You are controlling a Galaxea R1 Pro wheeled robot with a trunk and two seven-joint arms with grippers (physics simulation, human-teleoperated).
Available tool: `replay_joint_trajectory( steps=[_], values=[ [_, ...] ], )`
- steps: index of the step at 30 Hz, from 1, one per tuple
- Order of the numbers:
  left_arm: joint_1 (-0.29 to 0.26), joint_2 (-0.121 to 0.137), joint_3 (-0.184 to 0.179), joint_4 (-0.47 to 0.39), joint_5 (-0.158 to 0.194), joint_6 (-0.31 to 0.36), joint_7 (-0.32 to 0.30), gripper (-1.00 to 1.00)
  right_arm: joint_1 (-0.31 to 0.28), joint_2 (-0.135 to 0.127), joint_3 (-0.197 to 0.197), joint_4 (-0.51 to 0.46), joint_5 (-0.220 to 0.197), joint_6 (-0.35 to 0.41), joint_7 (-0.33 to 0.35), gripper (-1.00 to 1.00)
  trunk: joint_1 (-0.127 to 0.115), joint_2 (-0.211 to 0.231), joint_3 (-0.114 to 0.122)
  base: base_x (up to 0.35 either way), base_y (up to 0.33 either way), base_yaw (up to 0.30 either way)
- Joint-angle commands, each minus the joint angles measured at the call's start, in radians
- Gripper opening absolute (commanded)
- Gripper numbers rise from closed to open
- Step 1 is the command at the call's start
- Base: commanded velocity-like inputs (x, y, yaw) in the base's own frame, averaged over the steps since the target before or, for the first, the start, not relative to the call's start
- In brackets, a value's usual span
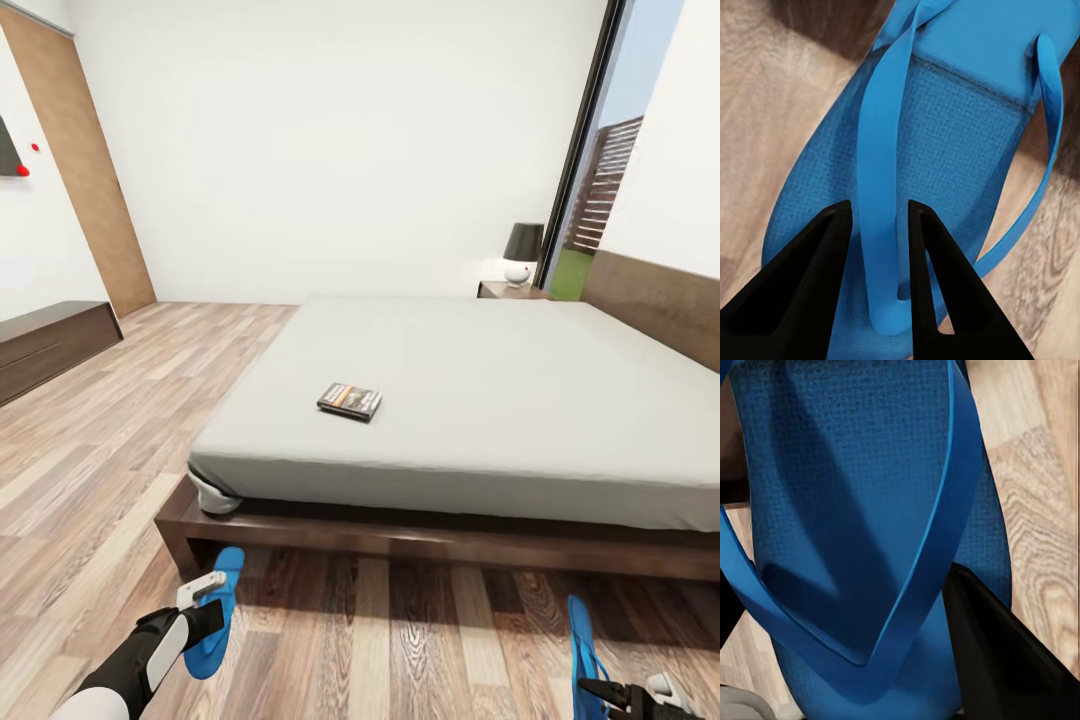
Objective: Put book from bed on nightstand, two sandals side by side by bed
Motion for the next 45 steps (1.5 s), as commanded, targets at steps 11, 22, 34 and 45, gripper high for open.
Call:
replay_joint_trajectory(
  steps=[11, 22, 34, 45],
  values=[
    [0.0, 0.0, 0.0, -0.002, 0.011, 0.006, 0.006, -1.0, -0.002, 0.001, -0.009, -0.003, 0.008, 0.01, 0.004, -1.0, 0.042, -0.078, -0.035, 0.0, 0.0, 0.0],
    [0.0, 0.0, 0.001, -0.002, 0.009, 0.007, 0.006, -1.0, -0.001, 0.001, -0.009, -0.004, 0.007, 0.011, 0.004, -1.0, 0.077, -0.141, -0.071, 0.0, 0.0, 0.0],
    [0.0, 0.0, 0.001, -0.002, 0.01, 0.006, 0.004, -1.0, -0.001, 0.001, -0.009, -0.004, -0.047, 0.011, 0.005, -1.0, 0.083, -0.144, -0.118, 0.0, 0.0, 0.0],
    [0.0, 0.0, 0.0, -0.002, 0.01, 0.006, 0.003, -1.0, -0.001, 0.001, -0.009, -0.003, -0.049, 0.011, 0.004, -1.0, 0.088, -0.147, -0.16, 0.0, 0.0, 0.0]
  ],
)
